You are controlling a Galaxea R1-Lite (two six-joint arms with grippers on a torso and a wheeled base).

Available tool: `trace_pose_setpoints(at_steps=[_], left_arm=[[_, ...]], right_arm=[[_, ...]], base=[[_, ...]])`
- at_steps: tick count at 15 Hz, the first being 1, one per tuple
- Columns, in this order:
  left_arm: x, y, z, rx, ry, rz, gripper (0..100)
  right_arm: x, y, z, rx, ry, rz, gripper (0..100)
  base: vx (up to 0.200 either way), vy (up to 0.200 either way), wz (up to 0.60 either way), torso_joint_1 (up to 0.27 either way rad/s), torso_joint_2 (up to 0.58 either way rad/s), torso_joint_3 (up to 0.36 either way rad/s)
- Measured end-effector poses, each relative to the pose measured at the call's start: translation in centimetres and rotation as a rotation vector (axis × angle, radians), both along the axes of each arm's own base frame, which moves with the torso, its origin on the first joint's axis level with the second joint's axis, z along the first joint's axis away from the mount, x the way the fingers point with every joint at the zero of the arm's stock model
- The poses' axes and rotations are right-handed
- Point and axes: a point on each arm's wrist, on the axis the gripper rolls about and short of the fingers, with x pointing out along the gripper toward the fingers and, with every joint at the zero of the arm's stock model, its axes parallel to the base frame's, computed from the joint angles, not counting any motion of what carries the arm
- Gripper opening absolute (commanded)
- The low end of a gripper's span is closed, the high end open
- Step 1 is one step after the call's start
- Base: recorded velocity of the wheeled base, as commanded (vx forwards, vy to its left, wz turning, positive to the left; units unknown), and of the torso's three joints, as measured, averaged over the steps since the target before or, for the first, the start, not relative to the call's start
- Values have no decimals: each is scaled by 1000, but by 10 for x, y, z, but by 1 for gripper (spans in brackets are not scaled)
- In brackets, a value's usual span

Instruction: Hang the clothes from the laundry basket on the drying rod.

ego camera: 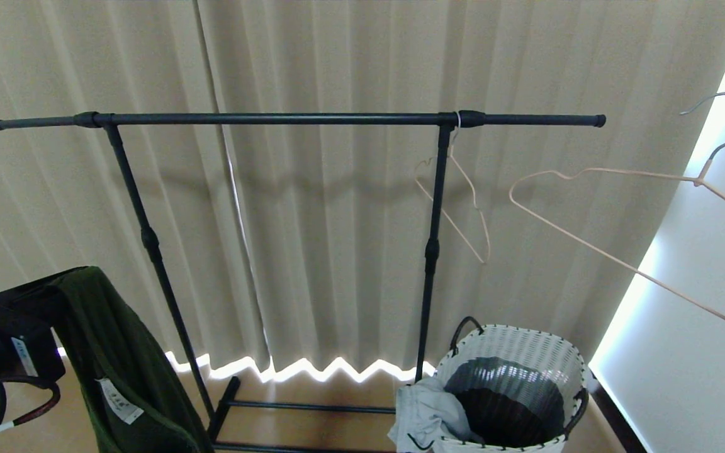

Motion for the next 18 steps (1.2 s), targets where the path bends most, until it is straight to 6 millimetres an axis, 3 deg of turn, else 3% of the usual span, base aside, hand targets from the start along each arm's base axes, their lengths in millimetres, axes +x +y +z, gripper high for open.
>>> trace_pose_setpoints(at_steps=[18], left_arm=[[2,-1,2,37,-10,-5,0]], right_arm=[[-4,11,7,94,-46,50,0]], base=[[0,189,0,3,3,2]])
